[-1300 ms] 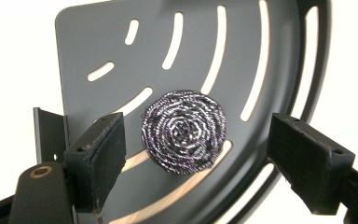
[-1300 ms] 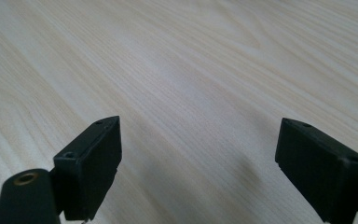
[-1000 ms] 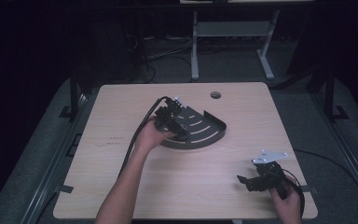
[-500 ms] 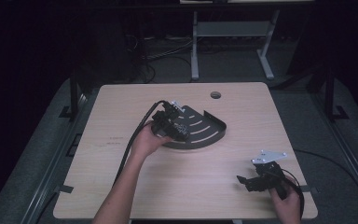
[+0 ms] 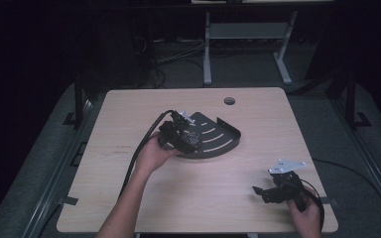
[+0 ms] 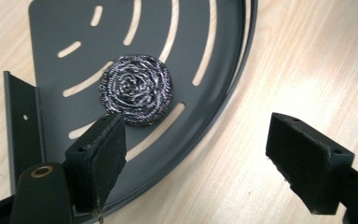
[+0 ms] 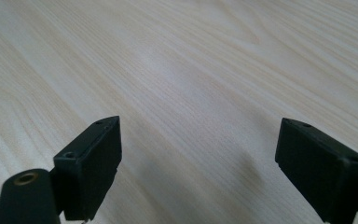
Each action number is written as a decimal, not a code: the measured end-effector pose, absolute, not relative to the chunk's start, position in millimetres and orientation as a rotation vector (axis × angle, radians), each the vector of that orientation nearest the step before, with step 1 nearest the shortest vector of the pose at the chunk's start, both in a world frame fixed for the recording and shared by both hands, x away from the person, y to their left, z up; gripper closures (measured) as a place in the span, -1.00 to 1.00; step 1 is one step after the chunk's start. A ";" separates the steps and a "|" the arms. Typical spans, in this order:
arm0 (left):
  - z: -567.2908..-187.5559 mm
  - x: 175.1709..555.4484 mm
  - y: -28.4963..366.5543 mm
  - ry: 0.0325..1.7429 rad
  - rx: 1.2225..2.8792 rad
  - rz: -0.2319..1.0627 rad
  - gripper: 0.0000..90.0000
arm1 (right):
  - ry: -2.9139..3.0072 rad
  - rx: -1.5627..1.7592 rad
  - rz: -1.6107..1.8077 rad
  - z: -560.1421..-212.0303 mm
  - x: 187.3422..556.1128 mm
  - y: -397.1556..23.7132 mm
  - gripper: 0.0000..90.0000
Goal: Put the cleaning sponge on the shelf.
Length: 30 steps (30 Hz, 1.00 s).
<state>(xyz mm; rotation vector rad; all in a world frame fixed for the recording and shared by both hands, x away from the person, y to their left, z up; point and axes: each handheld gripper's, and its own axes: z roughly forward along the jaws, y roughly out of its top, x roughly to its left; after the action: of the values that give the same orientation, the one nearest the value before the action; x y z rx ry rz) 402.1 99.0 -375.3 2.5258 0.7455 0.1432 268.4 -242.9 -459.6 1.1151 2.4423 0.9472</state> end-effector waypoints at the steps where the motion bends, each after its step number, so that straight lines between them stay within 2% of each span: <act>1: -375.5 401.3 98.9 0.744 2.528 0.141 -0.57 | 2.440 1.116 0.944 -459.6 268.4 -243.2 -0.69; 30: -385.3 377.9 126.5 0.751 2.511 0.144 -0.57 | 2.440 1.123 0.946 -460.5 267.8 -244.7 -0.69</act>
<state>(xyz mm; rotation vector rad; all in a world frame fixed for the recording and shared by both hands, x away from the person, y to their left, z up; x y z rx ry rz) 377.9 126.5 -385.3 2.5108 0.7513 0.1441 267.8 -244.7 -460.5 1.1233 2.4404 0.9460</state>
